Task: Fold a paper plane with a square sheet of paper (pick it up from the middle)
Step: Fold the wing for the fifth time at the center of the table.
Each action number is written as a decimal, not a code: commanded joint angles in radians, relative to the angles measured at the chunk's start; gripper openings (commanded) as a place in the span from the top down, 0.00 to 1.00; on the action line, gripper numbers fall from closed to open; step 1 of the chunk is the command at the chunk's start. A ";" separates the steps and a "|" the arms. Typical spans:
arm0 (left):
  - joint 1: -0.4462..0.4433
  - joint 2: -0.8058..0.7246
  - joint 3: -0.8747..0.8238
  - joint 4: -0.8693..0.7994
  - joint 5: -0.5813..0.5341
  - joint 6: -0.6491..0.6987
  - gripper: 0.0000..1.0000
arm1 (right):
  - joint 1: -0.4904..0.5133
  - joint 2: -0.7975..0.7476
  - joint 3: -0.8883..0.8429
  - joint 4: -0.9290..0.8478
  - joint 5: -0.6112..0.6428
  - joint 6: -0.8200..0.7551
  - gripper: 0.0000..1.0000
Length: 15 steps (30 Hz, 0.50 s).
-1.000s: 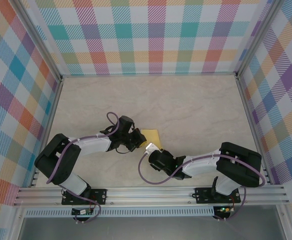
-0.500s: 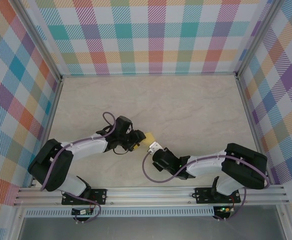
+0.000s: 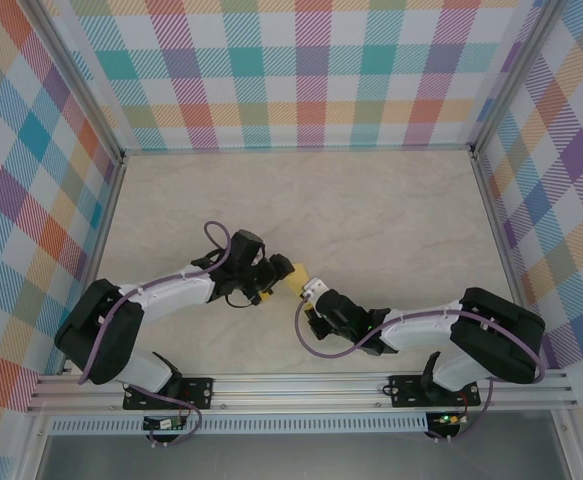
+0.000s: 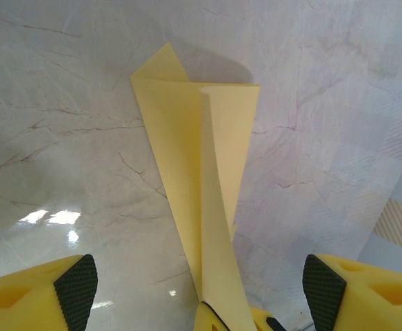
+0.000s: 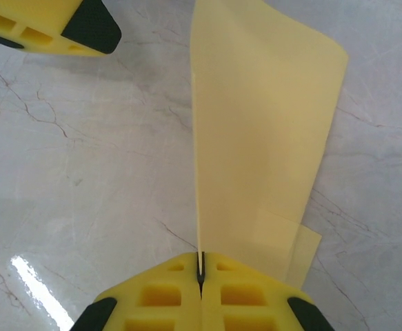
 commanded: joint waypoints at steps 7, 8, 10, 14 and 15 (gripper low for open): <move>0.003 0.115 0.112 -0.053 0.025 -0.021 0.43 | -0.004 0.019 0.007 0.064 -0.015 -0.012 0.99; 0.004 0.125 0.120 -0.066 0.025 -0.020 0.49 | -0.003 0.021 0.006 0.066 -0.013 -0.011 0.99; 0.006 0.142 0.127 -0.080 0.028 -0.021 0.61 | -0.003 0.025 0.007 0.068 -0.014 -0.012 0.99; 0.009 0.156 0.133 -0.104 0.021 -0.024 0.74 | -0.003 0.024 0.006 0.062 -0.018 -0.025 0.97; 0.012 0.158 0.134 -0.107 0.025 -0.021 0.76 | -0.003 0.024 0.005 0.056 -0.015 -0.028 0.95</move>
